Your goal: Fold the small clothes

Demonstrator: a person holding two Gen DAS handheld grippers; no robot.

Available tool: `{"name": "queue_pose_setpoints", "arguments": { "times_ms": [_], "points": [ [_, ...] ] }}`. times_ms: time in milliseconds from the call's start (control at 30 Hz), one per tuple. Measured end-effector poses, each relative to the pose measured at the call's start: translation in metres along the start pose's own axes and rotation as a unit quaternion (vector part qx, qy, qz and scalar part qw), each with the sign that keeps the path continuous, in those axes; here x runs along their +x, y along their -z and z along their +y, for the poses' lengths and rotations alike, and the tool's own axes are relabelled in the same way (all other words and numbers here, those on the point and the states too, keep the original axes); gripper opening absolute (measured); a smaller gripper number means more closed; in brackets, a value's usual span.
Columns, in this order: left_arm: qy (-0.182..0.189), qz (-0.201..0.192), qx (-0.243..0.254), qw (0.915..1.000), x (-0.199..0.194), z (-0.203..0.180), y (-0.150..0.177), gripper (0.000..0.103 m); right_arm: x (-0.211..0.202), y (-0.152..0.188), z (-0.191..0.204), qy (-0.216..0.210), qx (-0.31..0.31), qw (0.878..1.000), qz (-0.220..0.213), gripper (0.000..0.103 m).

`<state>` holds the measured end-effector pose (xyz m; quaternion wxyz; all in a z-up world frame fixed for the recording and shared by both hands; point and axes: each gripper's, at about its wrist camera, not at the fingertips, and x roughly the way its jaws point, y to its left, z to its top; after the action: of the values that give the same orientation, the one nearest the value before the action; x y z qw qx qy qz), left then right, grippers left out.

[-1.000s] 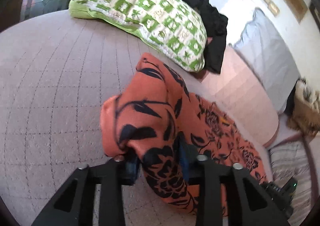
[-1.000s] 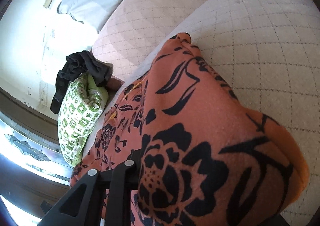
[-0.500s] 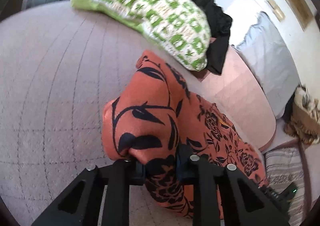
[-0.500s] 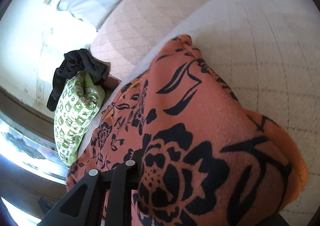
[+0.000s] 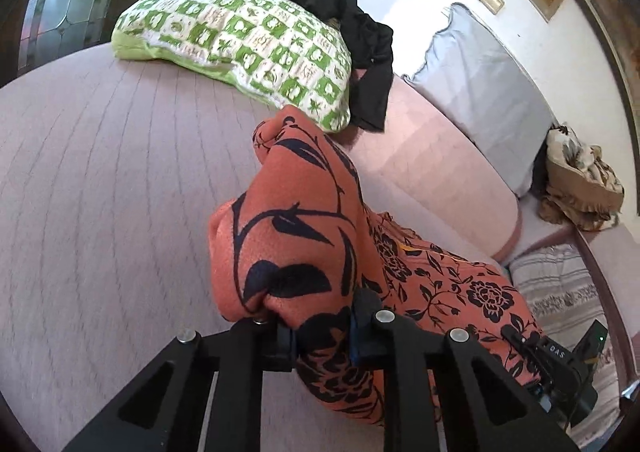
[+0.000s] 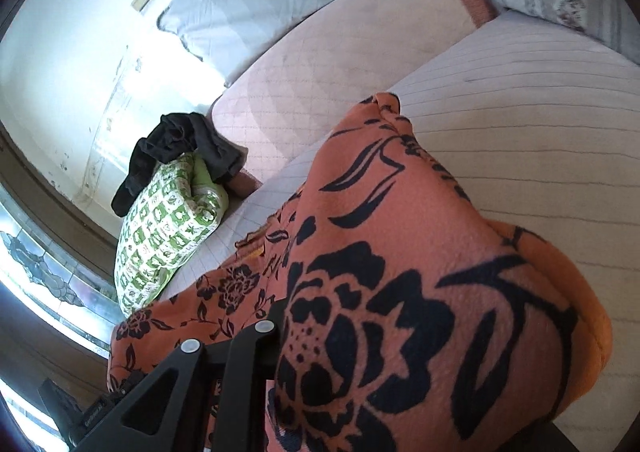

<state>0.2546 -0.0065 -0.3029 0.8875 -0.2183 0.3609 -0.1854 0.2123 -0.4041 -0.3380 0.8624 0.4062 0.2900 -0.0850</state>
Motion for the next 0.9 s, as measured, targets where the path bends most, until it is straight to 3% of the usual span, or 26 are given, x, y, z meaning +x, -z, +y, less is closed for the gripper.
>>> {"name": "queue_pose_setpoints", "arguments": {
  "times_ms": [100, 233, 333, 400, 533, 567, 667, 733, 900],
  "points": [
    [0.001, 0.012, -0.017, 0.9998, -0.014, 0.004, 0.016, 0.019, -0.02, 0.006, -0.013, 0.002, 0.017, 1.0, -0.002, 0.02],
    [-0.02, 0.031, -0.028, 0.9989, -0.024, 0.013, 0.043, 0.02, -0.039, 0.03, -0.035, 0.013, 0.061, 0.998, 0.028, 0.02],
    [-0.048, 0.064, -0.066, 0.9946, -0.018, 0.029, 0.054, 0.034, -0.039, 0.041, -0.052, 0.029, 0.1, 0.993, 0.063, 0.025],
    [-0.042, 0.091, -0.107, 0.9892, -0.009, 0.043, 0.053, 0.054, -0.045, 0.047, -0.068, 0.038, 0.139, 0.986, 0.084, 0.032],
    [-0.009, 0.098, -0.157, 0.9827, -0.008, 0.058, 0.045, 0.057, -0.076, 0.055, -0.085, 0.053, 0.17, 0.981, 0.08, 0.039],
    [-0.006, 0.098, -0.163, 0.9816, -0.007, 0.06, 0.044, 0.057, -0.085, 0.055, -0.084, 0.066, 0.163, 0.982, 0.071, 0.045],
    [-0.001, 0.09, -0.18, 0.9795, -0.003, 0.062, 0.042, 0.056, -0.114, 0.052, -0.068, 0.127, 0.11, 0.985, 0.027, 0.046],
    [-0.004, 0.089, -0.178, 0.98, 0.0, 0.06, 0.039, 0.056, -0.122, 0.048, -0.039, 0.176, 0.04, 0.984, -0.004, 0.048],
    [-0.011, 0.083, -0.167, 0.9824, 0.009, 0.056, 0.037, 0.055, -0.112, 0.043, 0.034, 0.21, -0.088, 0.971, -0.069, 0.045]
  ]
}}
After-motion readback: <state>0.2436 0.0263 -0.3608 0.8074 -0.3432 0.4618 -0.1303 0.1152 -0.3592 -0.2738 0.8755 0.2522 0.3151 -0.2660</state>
